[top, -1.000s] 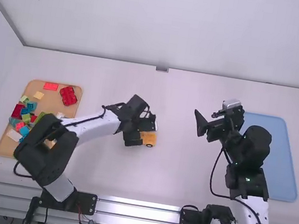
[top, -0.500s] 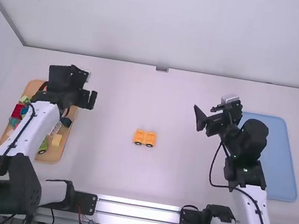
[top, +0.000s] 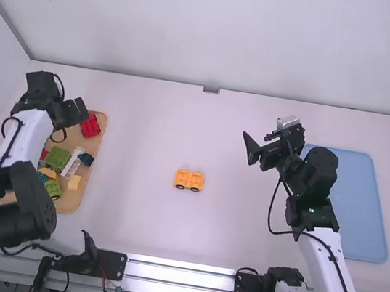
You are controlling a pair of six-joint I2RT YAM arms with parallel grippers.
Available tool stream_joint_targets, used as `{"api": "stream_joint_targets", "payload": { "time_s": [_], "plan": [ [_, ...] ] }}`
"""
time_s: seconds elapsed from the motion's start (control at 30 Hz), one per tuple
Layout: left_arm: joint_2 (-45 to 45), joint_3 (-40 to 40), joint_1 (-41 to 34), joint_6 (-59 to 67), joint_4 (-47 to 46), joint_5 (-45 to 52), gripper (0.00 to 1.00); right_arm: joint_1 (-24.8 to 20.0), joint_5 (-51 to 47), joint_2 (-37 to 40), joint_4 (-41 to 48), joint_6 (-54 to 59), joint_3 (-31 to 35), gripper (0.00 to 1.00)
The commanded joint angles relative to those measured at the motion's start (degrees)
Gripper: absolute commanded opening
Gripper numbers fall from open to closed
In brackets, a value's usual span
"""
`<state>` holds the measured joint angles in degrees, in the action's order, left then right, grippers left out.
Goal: Assemble lego blocks to make yellow taxi
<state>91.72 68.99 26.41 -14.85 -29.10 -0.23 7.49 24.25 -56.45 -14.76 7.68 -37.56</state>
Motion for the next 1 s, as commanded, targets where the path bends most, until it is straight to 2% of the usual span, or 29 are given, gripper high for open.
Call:
{"api": "stream_joint_targets", "payload": {
  "time_s": [0.0,0.13,0.43,0.63,0.77,0.97],
  "plan": [
    [7.1,8.3,3.0,-4.0,-4.0,0.6,0.99,-0.3,0.0,-0.1,-0.5,-0.2,-2.1,0.99],
    [18.1,21.7,6.1,-7.3,-13.4,0.8,0.98,-1.2,0.2,-0.1,-0.4,-0.2,-2.1,0.99],
    [35.0,40.5,8.9,-10.4,-24.2,0.8,0.88,-0.4,-0.1,-0.1,-0.4,-0.1,-2.1,0.99],
    [40.0,42.3,8.9,-12.9,-24.3,-1.3,0.8,-1.0,0.0,-0.1,-0.4,-0.2,-2.1,0.99],
    [40.3,39.8,9.3,-12.8,-21.2,-1.3,0.79,-1.8,0.0,-0.1,0.1,-0.2,-2.1,0.99],
    [40.3,36.1,9.9,-12.8,-16.4,-1.3,0.71,-0.9,-0.1,-0.1,0.2,-0.1,-2.1,0.99]
  ]
}}
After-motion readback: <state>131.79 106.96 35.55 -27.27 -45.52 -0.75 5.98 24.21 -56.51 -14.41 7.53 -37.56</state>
